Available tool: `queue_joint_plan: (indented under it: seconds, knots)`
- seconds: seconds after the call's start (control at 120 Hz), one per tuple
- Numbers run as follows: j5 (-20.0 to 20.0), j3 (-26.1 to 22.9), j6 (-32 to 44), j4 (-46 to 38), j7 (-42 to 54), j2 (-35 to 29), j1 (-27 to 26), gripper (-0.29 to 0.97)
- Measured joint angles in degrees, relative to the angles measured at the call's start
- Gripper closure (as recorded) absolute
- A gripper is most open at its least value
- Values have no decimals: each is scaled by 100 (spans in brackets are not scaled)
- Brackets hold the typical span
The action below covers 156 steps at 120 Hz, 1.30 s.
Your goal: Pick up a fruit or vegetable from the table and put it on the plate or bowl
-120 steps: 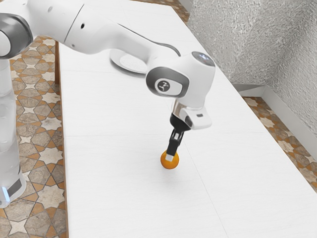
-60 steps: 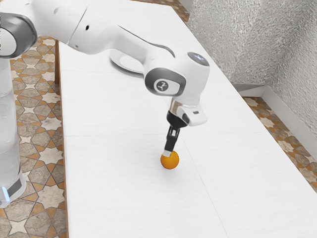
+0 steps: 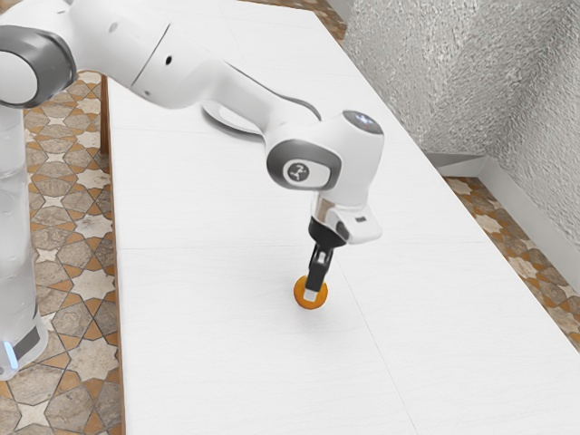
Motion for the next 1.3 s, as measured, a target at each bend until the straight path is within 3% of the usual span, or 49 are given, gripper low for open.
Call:
queue_joint_plan:
  seconds: [0.667, 0.95, 1.3]
  knots:
    - [-140, -20, 121, -179, 52, 23, -64, 0]
    - [-244, -18, 120, -183, 59, 97, -17, 26]
    - [-198, -27, 129, -128, 29, 104, 18, 37]
